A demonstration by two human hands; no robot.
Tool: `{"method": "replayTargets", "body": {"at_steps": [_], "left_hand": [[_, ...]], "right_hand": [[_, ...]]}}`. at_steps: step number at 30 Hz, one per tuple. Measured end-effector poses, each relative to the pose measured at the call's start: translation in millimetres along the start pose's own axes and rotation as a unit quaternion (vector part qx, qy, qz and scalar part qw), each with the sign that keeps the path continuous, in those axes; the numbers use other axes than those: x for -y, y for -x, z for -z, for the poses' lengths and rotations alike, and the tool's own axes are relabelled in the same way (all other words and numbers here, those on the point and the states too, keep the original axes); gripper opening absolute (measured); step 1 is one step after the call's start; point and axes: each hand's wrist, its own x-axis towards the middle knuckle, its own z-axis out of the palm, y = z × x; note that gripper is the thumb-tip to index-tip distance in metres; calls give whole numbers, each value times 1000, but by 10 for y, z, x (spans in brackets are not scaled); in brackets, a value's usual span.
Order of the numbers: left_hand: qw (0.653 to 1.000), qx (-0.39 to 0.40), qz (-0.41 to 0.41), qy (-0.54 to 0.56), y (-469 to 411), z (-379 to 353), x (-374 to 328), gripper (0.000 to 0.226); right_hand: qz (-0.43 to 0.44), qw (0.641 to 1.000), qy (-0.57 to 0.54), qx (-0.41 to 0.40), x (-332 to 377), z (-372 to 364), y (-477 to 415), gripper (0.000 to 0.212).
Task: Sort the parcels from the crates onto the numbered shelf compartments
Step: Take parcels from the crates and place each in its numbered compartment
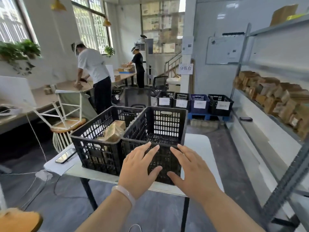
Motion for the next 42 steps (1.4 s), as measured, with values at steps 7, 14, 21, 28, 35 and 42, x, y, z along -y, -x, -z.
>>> {"method": "replayTargets", "body": {"at_steps": [7,14,21,28,35,42], "left_hand": [[994,1,104,-20,-413,-184,663,64],[983,16,181,-40,-632,-279,1470,63],[974,43,223,3,-1115,-462,2593,63],[956,117,257,79,-1752,-710,3818,61],[908,262,306,119,-2289,-1189,4657,74],[831,345,395,185,-2446,-1671,4788,90]], "right_hand": [[73,996,-35,35,-53,-435,-951,70],[115,988,-54,84,145,-964,-1654,71],[90,989,-51,107,440,-1674,-2485,71],[16,988,-85,127,973,-2351,-3575,70],[-129,960,-141,202,1201,-3098,-4309,68],[-192,943,-145,228,1132,-3422,-4514,70]]}}
